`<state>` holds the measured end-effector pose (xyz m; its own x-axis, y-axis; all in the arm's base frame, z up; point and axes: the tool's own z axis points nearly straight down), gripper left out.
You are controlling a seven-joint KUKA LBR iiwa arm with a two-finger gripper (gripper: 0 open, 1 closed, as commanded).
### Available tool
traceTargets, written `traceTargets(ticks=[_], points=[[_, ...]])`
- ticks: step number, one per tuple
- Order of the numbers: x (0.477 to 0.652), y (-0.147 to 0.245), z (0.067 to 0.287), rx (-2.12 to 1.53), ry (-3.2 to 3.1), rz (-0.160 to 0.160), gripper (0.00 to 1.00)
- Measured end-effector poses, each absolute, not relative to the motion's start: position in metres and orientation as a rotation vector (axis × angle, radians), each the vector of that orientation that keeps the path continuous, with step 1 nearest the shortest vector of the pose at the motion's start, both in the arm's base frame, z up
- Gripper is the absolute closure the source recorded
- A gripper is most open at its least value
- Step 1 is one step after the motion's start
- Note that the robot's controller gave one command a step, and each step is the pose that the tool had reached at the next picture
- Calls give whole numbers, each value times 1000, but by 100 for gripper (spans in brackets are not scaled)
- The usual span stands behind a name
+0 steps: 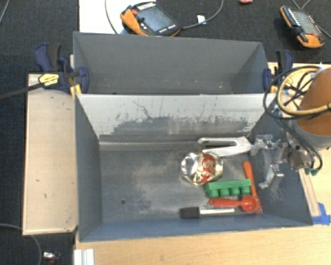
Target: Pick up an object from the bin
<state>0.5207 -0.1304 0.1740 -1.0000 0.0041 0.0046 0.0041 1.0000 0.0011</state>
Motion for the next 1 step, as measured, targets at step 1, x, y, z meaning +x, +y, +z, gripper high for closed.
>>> traceTargets(ticks=[1], points=[[523,-130,178,3,-3145,1,0]])
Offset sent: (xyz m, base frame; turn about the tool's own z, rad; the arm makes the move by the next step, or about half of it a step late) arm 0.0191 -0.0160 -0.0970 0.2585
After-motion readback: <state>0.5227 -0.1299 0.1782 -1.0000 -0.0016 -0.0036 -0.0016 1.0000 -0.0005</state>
